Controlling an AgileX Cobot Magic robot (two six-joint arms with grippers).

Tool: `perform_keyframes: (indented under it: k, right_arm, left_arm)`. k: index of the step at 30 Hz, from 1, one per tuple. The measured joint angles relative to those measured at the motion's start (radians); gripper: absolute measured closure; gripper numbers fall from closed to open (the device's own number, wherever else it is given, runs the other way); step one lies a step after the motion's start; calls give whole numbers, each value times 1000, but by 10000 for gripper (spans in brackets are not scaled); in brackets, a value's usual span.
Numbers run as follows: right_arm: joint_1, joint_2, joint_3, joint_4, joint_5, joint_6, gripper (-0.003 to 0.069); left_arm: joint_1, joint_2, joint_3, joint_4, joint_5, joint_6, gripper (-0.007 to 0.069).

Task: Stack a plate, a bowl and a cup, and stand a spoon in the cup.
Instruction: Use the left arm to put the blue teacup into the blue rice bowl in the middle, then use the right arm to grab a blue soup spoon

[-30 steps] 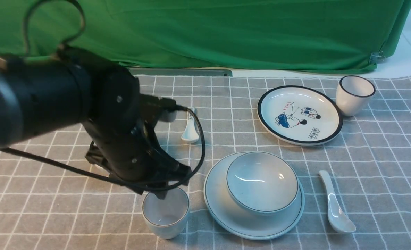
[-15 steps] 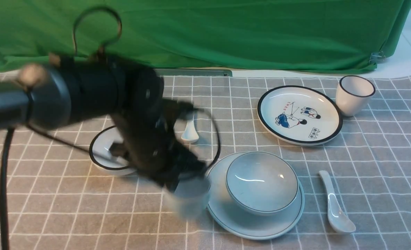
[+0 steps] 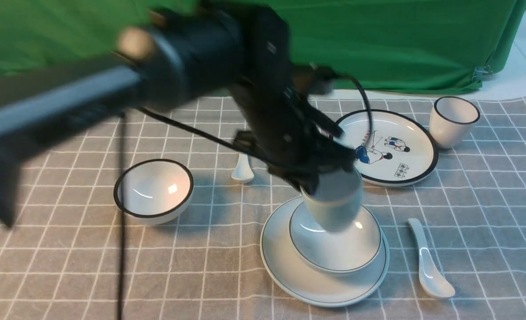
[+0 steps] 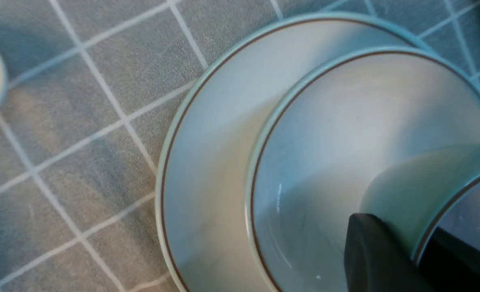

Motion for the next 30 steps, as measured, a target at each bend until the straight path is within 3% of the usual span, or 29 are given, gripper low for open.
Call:
perform_keyframes:
  k: [7,17,21,25,30]
  right_arm:
    - [0,0,0,0,0,0,594]
    - [0,45,-32,-5,6,0,592]
    - [0,168,-120,-31,66,0,592]
    - [0,336,-232,-52,108,-12,590]
    - [0,601,-372,-52,112,-18,573]
  left_arm:
    - [0,31,-4,67,-22,-2,560]
    - [0,31,-21,67,-16,-2,324]
    - [0,13,-59,88,51,-2,287]
    - [0,-46,-94,135,106,-2,341]
    - [0,-218,-95,197,172,-6,571]
